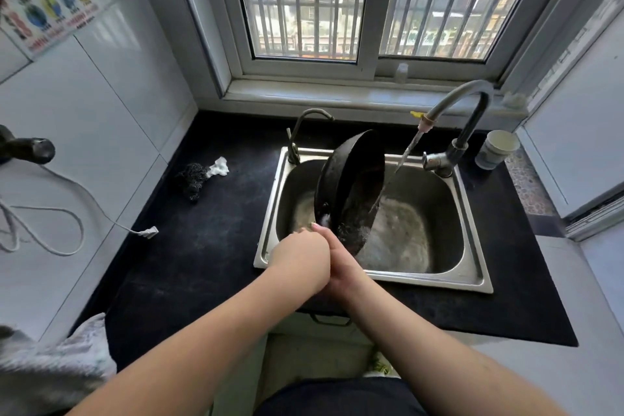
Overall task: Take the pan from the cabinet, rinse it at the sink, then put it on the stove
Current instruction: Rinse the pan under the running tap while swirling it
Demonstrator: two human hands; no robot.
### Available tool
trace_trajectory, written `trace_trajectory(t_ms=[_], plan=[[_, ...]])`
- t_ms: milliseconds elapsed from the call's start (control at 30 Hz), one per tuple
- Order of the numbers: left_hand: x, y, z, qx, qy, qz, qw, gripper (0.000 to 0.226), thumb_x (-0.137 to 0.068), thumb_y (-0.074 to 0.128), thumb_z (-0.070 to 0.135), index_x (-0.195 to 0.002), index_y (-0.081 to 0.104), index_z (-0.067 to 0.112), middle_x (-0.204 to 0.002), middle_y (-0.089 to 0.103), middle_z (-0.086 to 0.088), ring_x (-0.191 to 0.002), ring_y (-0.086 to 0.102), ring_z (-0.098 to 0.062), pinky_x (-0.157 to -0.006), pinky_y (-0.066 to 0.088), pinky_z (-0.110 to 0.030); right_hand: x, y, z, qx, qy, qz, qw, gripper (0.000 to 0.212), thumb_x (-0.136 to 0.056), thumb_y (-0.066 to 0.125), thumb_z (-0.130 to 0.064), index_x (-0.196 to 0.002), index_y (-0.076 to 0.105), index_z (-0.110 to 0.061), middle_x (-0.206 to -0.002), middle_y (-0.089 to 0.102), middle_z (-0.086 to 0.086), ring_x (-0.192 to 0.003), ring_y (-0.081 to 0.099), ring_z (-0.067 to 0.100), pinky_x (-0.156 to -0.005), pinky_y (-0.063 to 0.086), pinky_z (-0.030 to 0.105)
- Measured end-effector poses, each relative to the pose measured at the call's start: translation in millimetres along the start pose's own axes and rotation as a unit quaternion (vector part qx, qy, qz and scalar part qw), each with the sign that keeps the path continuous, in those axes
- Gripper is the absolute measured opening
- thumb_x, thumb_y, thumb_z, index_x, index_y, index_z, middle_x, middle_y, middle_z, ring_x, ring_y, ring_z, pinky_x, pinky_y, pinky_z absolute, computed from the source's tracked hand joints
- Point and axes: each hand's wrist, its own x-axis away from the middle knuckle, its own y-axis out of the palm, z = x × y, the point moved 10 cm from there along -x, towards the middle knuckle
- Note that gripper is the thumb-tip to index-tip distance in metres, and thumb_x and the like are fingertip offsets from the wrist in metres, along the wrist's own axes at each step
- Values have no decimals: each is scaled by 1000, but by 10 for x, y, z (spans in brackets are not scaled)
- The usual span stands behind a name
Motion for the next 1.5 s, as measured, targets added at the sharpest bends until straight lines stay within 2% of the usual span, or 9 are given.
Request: trace_trajectory(t_ms=[100,333,633,867,1033,1167,1267,1367,1500], plan=[[-28,-251,-59,226,13,134,965,48,-95,46,16,-142,42,8,-140,48,-11,-130,46,-26,-105,36,-37,-13,8,-39,-45,-39,-4,998,32,-92,54,-34,-79,69,-9,-76,72,7,-69,72,24,-72,54,36],[64,-126,-104,391,102,191,894,41,-89,50,25,-128,52,12,-122,60,-11,-116,56,-27,-92,47,-35,-45,-257,3,18,-75,63,995,31,-92,56,-23,-72,70,-5,-78,69,10,-72,67,24,-75,51,35],[-80,468,187,567,133,148,799,32,-81,59,32,-106,61,12,-101,70,-10,-89,67,-29,-67,48,-30,116,-679,43,213,-129,183,951,26,-92,54,-6,-72,69,3,-64,70,12,-54,66,18,-55,53,23],[-83,618,347,691,154,101,699,10,-83,58,14,-93,58,10,-59,58,0,-30,49,-8,-34,40,-23,200,-795,0,332,-136,235,903,26,-89,61,-11,-65,70,-7,-69,73,6,-55,65,14,-56,52,23],[-64,520,449,753,170,46,634,3,-82,54,9,-85,54,10,-44,53,1,-28,45,-13,-33,34,-18,237,-791,-208,399,-142,257,869,24,-83,61,-17,-66,73,-7,-83,76,15,-72,70,25,-74,57,38],[-12,343,529,786,182,18,591,9,-80,51,14,-87,54,9,-48,49,-11,-30,39,-14,-34,28,-16,275,-822,-323,385,-120,256,879,26,-85,61,-18,-64,73,-8,-85,77,13,-77,71,32,-71,57,42],[50,208,515,785,183,14,592,11,-76,51,17,-82,54,9,-46,48,-11,-30,38,-15,-34,28,-16,307,-771,-374,367,-95,238,894,25,-85,61,-23,-74,75,-5,-76,72,17,-61,66,32,-52,52,39],[95,109,418,754,185,17,631,11,-84,50,3,-75,53,5,-43,48,-9,-29,41,-15,-33,30,-16,310,-727,-334,326,-68,217,917,28,-87,60,-23,-84,69,4,-62,61,18,-39,56,25,-42,44,26],[137,29,220,700,169,45,693,11,-80,50,2,-75,56,9,-45,53,-8,-31,45,-15,-32,33,-16,326,-548,-187,265,-31,156,951,26,-90,59,-21,-73,55,-2,-43,47,8,-27,46,21,-35,41,21]])
